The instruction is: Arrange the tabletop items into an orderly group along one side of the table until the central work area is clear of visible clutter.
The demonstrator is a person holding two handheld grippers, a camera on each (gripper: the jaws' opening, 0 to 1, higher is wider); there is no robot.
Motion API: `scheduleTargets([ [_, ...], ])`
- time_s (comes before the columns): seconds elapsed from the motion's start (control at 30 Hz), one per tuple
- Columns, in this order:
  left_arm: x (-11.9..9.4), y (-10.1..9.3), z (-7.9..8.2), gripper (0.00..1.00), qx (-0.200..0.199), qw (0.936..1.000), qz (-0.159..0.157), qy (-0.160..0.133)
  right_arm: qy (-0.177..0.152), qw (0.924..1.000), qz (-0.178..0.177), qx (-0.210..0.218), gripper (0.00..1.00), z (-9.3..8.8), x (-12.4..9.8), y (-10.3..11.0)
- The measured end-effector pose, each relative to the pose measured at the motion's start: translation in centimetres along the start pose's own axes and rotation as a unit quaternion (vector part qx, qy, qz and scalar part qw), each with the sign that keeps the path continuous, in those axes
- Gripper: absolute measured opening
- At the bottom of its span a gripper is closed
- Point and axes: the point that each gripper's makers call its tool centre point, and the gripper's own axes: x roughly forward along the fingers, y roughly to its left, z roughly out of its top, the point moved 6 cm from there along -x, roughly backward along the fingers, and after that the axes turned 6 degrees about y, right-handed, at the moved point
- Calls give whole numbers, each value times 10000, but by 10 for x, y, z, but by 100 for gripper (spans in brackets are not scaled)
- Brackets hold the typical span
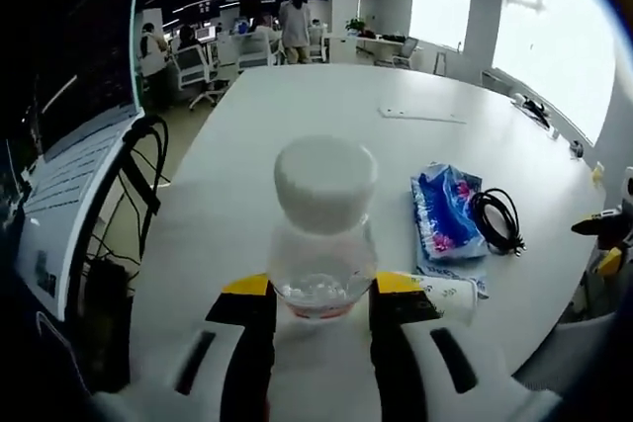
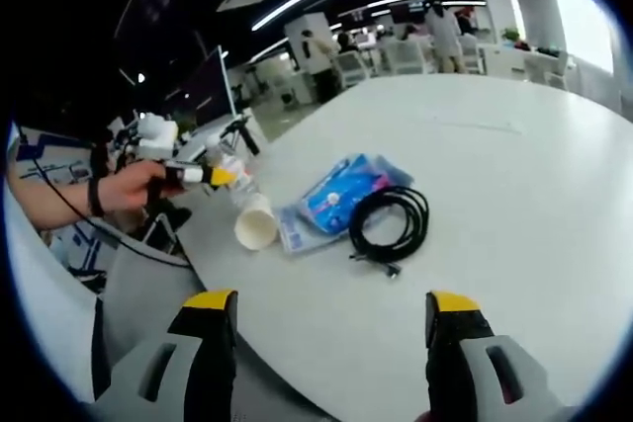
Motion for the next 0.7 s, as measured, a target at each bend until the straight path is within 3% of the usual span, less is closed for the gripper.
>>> scheduleTargets([
  [0.7, 4, 0, 4, 36, -203, 9997, -3, -151, -19, 9999, -40, 103, 80, 3, 0, -2],
])
